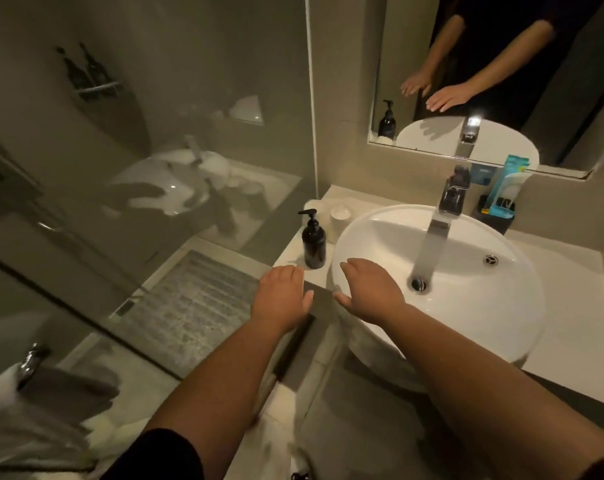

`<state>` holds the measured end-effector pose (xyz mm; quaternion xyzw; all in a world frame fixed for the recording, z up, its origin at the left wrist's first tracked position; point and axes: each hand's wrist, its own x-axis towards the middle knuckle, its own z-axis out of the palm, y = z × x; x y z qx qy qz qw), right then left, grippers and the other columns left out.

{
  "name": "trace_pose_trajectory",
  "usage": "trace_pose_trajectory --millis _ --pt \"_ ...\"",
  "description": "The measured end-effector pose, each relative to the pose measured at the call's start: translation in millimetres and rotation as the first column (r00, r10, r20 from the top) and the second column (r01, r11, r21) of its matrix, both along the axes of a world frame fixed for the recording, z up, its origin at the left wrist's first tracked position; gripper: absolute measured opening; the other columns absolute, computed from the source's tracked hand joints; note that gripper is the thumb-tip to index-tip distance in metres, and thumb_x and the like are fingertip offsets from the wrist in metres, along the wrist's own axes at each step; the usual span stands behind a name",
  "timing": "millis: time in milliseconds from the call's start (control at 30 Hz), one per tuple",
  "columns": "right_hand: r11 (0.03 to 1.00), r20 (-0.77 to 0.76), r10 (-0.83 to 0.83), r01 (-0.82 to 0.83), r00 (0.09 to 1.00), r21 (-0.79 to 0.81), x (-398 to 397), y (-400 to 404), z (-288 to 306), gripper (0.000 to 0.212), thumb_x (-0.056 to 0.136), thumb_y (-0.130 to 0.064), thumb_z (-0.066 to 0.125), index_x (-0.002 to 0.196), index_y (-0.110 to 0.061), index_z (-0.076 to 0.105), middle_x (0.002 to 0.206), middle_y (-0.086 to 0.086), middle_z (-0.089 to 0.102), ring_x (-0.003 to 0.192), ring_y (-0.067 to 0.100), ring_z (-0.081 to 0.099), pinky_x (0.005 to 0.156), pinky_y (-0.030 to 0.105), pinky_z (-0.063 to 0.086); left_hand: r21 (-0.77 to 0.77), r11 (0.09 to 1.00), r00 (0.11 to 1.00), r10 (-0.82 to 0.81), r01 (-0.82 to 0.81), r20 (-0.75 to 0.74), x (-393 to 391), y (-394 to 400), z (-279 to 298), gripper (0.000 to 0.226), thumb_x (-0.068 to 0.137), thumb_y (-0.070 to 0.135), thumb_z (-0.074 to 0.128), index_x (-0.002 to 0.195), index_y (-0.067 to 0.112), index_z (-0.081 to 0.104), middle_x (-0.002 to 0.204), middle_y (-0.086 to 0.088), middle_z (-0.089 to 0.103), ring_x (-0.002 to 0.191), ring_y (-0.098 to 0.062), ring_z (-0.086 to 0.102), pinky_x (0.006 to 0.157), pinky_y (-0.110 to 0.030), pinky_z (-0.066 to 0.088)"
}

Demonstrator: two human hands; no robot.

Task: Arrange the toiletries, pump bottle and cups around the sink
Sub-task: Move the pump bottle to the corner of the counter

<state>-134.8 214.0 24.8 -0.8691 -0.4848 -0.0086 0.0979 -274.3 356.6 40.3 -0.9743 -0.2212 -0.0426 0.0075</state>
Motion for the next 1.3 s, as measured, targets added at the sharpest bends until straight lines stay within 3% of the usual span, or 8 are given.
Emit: trace_pose_trajectory --millis 133,433,700,933,1067,1300 --pt "1.000 -0.031 -0.028 0.028 0.999 0.008 2 38 -5 0.058 0.081 -0.057 0.058 0.126 -0.020 0.052 0.122 0.003 0.062 0.108 0.025 0.059 0.094 0.038 0.047 -0.006 1.000 1.000 -0.012 0.012 -0.005 4 40 -3 0.050 0.089 0.047 0.044 0.126 0.014 0.047 0.121 -0.006 0.057 0.111 -0.026 0.051 0.095 -0.039 0.038" --pt "0.983 -0.069 -0.183 0.184 0.981 0.017 19 87 -17 0.062 0.080 -0.060 0.056 0.128 -0.022 0.050 0.124 0.003 0.062 0.109 0.025 0.060 0.092 0.037 0.048 -0.066 0.995 0.997 -0.079 0.080 0.021 31 100 -17 0.041 0.089 0.046 0.042 0.117 0.017 0.048 0.113 -0.003 0.058 0.105 -0.023 0.052 0.091 -0.036 0.039" --pt "0.957 -0.157 -0.277 0.287 0.948 0.044 48 118 -30 0.062 0.074 -0.059 0.061 0.124 -0.023 0.048 0.119 0.006 0.064 0.103 0.026 0.062 0.085 0.038 0.051 -0.170 0.979 0.994 -0.102 0.109 0.050 75 117 -35 0.049 0.089 0.043 0.049 0.128 0.013 0.045 0.123 -0.008 0.056 0.114 -0.026 0.050 0.095 -0.037 0.038" --pt "0.972 -0.245 -0.217 0.231 0.945 0.031 82 135 -49 0.051 0.072 -0.049 0.066 0.114 -0.024 0.051 0.109 0.005 0.066 0.093 0.028 0.062 0.085 0.039 0.048 -0.350 0.935 0.999 -0.053 0.053 0.011 115 135 -57 0.058 0.092 0.042 0.051 0.141 0.013 0.036 0.135 -0.010 0.051 0.121 -0.028 0.048 0.095 -0.039 0.041" --pt "0.979 -0.278 -0.164 0.190 0.947 0.069 89 142 -56 0.050 0.074 -0.043 0.065 0.119 -0.024 0.051 0.110 0.002 0.068 0.096 0.028 0.062 0.089 0.039 0.042 -0.462 0.885 0.998 -0.056 0.066 0.035 125 137 -67 0.053 0.091 0.039 0.053 0.137 0.020 0.039 0.127 -0.009 0.058 0.113 -0.029 0.055 0.084 -0.039 0.045" --pt "0.964 -0.313 -0.169 0.223 0.935 0.147 85 139 -49 0.053 0.072 -0.047 0.069 0.118 -0.024 0.053 0.108 0.002 0.069 0.095 0.027 0.063 0.080 0.033 0.046 -0.495 0.866 0.997 -0.037 0.067 0.070 124 136 -57 0.048 0.092 0.035 0.052 0.137 0.021 0.040 0.125 -0.007 0.060 0.110 -0.029 0.057 0.080 -0.037 0.044"
